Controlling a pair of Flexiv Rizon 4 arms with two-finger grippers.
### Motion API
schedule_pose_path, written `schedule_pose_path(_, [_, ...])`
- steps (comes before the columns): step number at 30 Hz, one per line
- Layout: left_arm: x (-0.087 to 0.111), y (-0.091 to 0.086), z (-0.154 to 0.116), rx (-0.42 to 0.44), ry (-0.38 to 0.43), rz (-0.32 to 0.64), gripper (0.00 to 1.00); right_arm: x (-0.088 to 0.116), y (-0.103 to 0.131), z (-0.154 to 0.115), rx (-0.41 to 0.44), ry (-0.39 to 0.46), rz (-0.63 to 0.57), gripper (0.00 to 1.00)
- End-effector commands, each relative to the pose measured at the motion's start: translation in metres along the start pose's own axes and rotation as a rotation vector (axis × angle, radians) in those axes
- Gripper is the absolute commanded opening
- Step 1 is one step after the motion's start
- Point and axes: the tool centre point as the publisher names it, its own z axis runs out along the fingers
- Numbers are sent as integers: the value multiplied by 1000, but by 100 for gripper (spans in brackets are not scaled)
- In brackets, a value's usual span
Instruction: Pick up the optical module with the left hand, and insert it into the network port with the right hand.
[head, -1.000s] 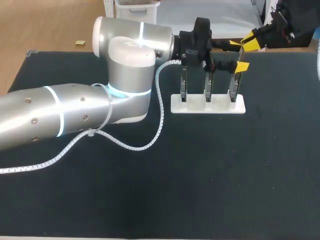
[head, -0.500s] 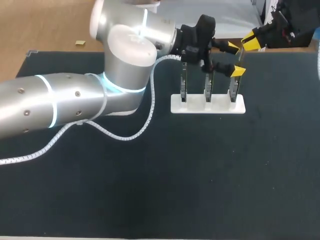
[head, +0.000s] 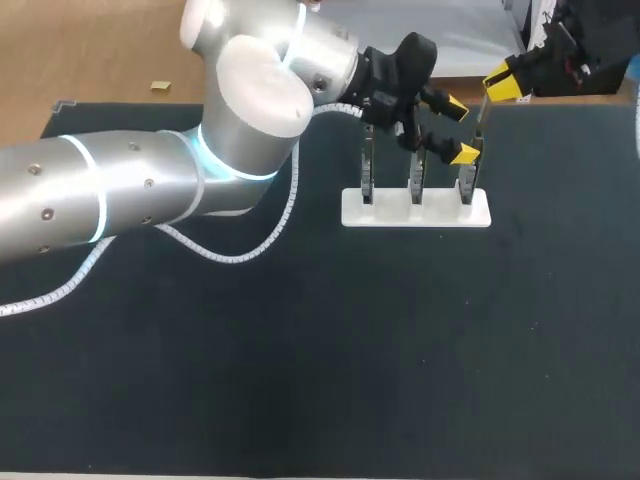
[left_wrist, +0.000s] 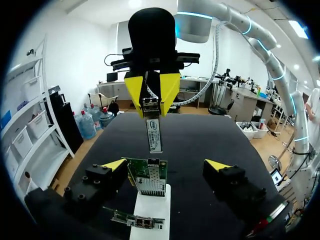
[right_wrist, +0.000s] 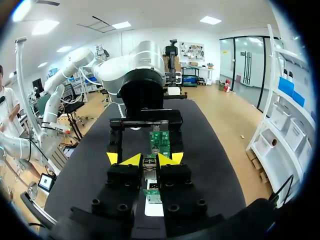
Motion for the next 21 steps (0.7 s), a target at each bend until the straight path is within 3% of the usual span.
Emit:
schedule_pose_path(1, [-1,7,4,8,51,2,100,0,1,0,3,-3,-1,0])
schedule_pose_path(8, [5,4,5,6,107,24,100,1,2,-1,8,-1,2,0])
schedule_pose_path(21, [16,5,8,17,133,5,100,1,-1,-1,5,-1,-2,0])
